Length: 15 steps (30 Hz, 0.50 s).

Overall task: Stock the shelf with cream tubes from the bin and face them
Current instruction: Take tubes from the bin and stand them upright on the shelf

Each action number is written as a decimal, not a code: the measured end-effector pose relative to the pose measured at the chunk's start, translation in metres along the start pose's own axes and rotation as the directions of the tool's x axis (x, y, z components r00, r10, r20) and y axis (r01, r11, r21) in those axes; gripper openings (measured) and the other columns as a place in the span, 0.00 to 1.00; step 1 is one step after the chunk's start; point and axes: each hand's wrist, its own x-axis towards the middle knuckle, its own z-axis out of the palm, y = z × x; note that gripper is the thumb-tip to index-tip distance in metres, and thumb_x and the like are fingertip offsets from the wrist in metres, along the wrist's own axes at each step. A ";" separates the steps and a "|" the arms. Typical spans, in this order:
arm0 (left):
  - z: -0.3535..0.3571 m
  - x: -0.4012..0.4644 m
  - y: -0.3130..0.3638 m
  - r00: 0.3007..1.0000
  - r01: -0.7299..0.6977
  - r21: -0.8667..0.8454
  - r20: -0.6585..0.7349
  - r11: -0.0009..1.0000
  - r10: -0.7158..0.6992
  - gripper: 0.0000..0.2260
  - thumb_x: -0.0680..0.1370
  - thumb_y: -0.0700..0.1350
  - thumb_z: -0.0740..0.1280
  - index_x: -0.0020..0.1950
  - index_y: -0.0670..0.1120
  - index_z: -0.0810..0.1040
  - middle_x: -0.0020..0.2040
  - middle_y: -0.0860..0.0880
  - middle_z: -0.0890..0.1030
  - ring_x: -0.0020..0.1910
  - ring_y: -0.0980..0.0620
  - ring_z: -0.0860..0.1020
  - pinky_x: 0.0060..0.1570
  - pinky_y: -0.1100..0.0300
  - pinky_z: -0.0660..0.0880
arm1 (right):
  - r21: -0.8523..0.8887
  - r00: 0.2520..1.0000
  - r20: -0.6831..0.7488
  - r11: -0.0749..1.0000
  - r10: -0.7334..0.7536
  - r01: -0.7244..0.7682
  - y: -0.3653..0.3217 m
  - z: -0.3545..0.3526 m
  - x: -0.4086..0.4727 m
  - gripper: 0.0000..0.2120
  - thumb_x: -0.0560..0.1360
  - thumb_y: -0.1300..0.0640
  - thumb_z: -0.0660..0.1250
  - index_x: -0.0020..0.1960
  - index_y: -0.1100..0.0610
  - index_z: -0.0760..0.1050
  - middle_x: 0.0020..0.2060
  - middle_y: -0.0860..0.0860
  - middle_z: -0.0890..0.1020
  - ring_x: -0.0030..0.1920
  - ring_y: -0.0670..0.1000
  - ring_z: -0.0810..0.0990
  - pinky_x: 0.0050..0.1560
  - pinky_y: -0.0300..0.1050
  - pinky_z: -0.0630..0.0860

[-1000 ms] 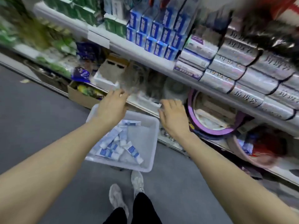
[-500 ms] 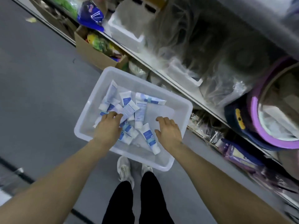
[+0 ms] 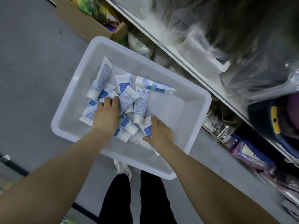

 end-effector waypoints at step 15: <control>-0.094 -0.077 0.029 0.987 0.049 -0.297 0.163 0.954 0.001 0.22 0.73 0.37 0.65 0.66 0.35 0.65 0.62 0.35 0.70 0.60 0.36 0.71 0.55 0.49 0.68 | 0.292 0.996 -0.037 0.954 0.085 -0.071 -0.016 -0.103 -0.083 0.27 0.73 0.52 0.67 0.68 0.58 0.60 0.56 0.56 0.73 0.53 0.60 0.76 0.45 0.45 0.69</control>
